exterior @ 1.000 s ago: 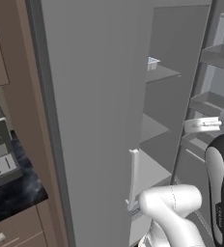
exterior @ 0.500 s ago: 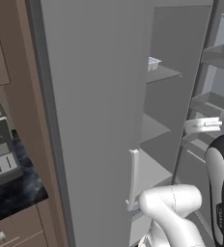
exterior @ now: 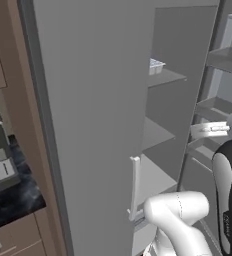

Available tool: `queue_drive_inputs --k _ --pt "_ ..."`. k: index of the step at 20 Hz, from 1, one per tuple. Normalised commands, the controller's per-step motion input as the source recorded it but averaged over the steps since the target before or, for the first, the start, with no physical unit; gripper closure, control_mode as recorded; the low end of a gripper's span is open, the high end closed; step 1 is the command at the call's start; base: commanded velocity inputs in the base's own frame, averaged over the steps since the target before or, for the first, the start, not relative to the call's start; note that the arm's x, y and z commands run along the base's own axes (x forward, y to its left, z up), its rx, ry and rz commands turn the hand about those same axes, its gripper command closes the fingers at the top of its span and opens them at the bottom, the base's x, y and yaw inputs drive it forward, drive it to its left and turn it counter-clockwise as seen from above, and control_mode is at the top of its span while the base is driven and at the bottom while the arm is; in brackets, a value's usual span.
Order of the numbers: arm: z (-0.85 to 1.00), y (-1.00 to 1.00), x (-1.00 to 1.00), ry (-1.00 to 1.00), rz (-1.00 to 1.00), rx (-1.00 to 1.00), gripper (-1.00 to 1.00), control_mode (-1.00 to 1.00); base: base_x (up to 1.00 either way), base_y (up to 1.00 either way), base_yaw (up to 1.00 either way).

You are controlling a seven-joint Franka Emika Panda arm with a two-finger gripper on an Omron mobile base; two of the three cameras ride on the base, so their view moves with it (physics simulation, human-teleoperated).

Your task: Open the freezer door, pick up the ice cube tray from the freezer, and place it on the dining counter.

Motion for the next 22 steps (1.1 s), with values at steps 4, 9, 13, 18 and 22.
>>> queue_drive_inputs --k 4,9,13,18,22 --pt "0.0 0.0 0.0 0.0 0.0 0.0 -1.0 1.0 0.19 -0.49 0.0" --pt "0.0 0.0 0.0 0.0 0.0 0.0 -1.0 1.0 0.09 -0.44 0.0" --pt "0.0 0.0 0.0 0.0 0.0 0.0 -1.0 1.0 0.18 -0.03 0.0" --pt "0.0 0.0 0.0 0.0 0.0 0.0 -1.0 1.0 0.14 0.07 0.0" --pt "0.0 0.0 0.0 0.0 0.0 0.0 -1.0 1.0 0.0 0.24 0.0"
